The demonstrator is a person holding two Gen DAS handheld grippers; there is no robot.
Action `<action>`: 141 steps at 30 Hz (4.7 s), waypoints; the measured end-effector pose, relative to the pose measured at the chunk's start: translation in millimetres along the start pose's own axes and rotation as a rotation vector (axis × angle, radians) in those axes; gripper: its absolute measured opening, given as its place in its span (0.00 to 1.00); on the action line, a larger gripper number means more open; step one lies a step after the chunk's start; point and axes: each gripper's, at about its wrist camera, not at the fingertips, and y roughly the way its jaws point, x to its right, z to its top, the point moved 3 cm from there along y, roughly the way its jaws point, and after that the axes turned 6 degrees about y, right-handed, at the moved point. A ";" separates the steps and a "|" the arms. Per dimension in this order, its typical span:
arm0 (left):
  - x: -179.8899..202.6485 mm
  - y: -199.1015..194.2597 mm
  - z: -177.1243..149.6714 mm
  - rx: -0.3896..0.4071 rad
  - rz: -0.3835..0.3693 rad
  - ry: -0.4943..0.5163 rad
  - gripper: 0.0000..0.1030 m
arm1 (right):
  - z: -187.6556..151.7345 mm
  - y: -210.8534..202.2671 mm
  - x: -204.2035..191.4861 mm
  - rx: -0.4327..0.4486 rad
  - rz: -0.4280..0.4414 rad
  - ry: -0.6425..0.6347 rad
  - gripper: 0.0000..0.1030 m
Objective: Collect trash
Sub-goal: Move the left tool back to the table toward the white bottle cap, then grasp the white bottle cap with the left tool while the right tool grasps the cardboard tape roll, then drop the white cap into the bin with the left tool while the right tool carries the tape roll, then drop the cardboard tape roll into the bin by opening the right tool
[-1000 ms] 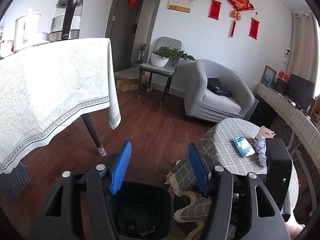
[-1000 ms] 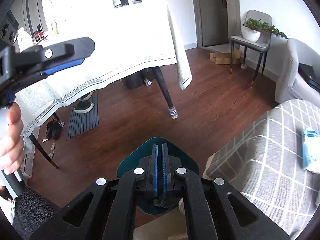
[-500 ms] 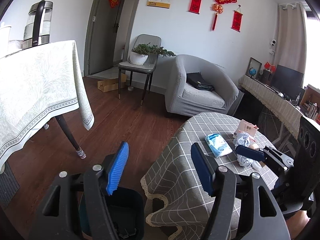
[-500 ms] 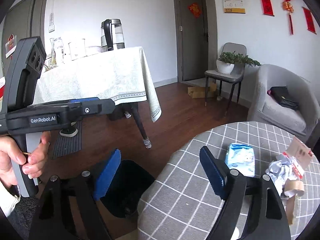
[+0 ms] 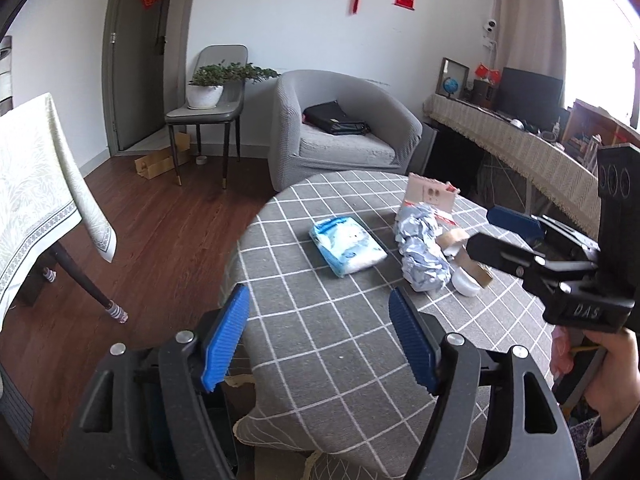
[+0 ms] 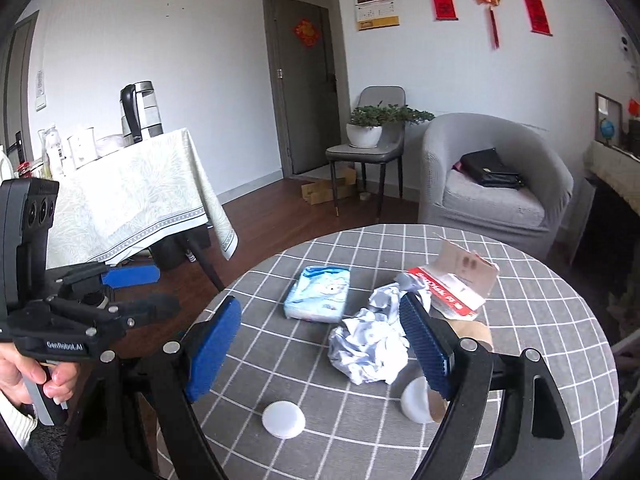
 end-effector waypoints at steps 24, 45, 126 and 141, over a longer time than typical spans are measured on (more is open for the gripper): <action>84.3 72.5 -32.4 -0.190 -0.115 0.184 0.44 | -13.0 -21.6 89.0 -0.057 -0.108 0.167 0.80; 60.5 59.7 -23.3 -0.139 -0.107 0.100 0.31 | -27.1 7.2 76.6 -0.214 -0.117 0.148 0.53; -238.3 41.2 -220.4 -0.571 0.245 -0.300 0.31 | -45.6 167.0 -227.1 -0.381 0.349 -0.044 0.31; -248.6 48.8 -246.8 -0.641 0.221 -0.325 0.52 | -85.3 207.9 -256.3 -0.510 0.329 -0.086 0.31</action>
